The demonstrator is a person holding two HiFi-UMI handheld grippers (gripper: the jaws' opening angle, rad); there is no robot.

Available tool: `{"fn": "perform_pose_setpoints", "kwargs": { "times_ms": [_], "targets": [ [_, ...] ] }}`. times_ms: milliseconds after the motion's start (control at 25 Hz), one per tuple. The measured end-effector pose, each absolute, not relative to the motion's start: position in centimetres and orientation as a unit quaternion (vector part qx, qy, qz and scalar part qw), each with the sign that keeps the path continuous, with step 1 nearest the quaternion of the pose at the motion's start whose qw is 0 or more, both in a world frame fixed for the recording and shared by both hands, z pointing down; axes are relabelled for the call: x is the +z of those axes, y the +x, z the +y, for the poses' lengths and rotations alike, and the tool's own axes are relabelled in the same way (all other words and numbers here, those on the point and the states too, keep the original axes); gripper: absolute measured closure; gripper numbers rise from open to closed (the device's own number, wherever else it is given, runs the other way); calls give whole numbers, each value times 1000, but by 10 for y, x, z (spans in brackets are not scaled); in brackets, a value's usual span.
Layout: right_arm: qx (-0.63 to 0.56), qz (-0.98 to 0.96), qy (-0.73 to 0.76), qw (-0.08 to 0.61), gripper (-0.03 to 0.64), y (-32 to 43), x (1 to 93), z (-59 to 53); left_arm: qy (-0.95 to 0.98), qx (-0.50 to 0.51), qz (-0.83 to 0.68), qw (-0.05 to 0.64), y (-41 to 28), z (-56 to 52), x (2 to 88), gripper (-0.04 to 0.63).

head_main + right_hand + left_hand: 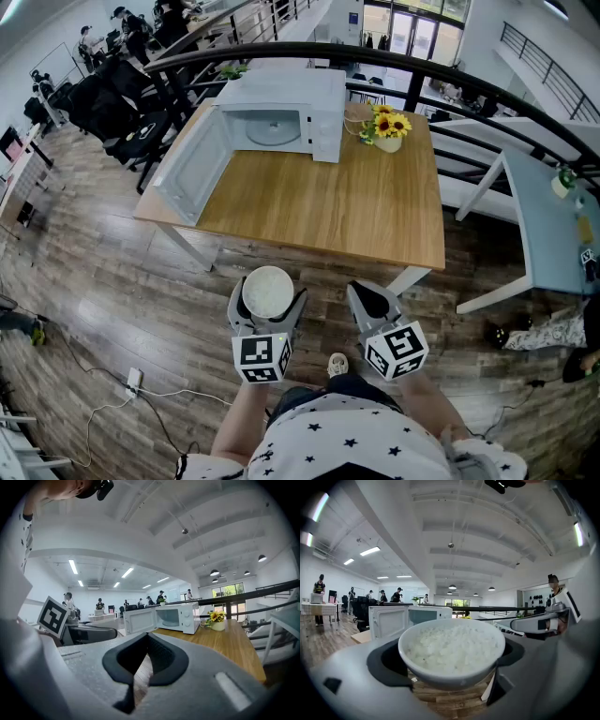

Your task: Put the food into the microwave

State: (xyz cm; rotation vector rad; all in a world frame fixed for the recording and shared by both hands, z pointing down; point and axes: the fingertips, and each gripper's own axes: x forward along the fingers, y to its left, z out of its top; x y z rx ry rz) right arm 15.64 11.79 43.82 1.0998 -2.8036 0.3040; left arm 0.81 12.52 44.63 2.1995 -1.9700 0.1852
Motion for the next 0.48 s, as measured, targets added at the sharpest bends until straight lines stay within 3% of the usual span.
{"fn": "perform_pose_setpoints", "kwargs": {
  "times_ms": [480],
  "targets": [
    [77,-928,361,59,612,129,437,215,759,51,-643,90,-3,212,447,66]
  ]
}}
